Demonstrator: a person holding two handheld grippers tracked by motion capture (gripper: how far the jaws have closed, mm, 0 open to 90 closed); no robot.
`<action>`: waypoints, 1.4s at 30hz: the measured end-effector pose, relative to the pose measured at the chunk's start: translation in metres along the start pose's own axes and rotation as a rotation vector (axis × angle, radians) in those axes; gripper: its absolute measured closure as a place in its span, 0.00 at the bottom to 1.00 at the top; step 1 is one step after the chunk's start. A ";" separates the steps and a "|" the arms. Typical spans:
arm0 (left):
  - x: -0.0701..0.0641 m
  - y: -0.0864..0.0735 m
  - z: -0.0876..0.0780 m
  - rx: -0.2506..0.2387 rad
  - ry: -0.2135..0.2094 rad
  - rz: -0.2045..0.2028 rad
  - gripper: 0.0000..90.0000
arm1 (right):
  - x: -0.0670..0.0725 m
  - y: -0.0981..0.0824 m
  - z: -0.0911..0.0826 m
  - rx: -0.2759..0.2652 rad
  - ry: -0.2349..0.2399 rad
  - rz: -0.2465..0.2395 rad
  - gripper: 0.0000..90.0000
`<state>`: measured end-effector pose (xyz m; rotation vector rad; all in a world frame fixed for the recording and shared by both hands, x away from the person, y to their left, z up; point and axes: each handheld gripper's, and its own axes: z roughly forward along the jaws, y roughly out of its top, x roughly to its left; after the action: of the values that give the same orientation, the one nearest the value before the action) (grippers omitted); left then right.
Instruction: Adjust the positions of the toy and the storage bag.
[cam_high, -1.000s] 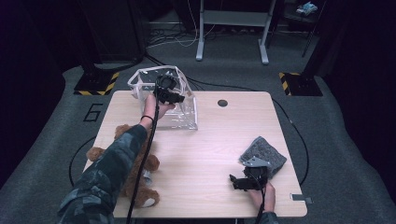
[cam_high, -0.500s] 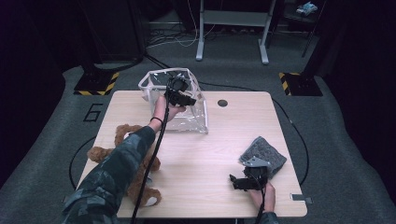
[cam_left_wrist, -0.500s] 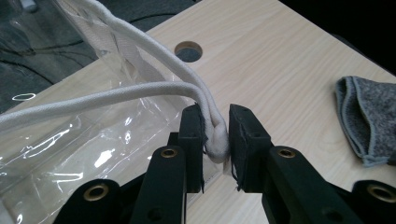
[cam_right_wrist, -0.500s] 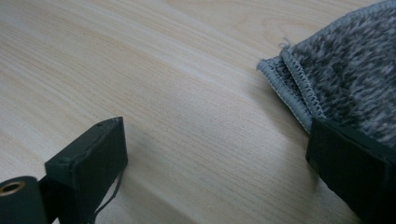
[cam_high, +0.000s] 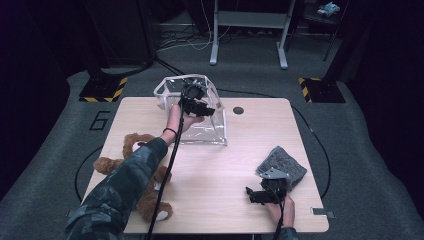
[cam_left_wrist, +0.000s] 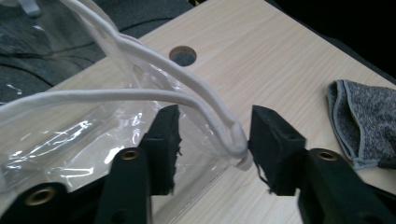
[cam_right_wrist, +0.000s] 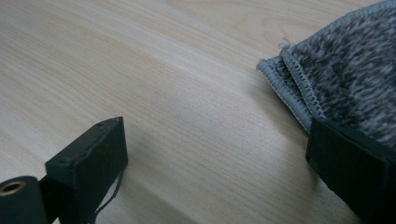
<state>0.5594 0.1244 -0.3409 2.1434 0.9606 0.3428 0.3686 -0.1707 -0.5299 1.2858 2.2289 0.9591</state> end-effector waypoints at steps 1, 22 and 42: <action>0.002 0.000 -0.004 -0.008 -0.001 -0.004 0.54 | 0.000 0.000 0.000 0.000 0.000 0.000 0.05; 0.076 -0.043 -0.041 -0.044 0.208 -0.149 0.35 | 0.000 0.000 0.000 0.003 0.002 0.002 0.05; 0.107 -0.079 -0.012 0.075 0.235 -0.238 0.70 | 0.000 0.000 0.000 0.003 -0.001 0.004 0.05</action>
<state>0.5853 0.2432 -0.3964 2.0569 1.3676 0.4527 0.3681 -0.1707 -0.5297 1.2927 2.2288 0.9567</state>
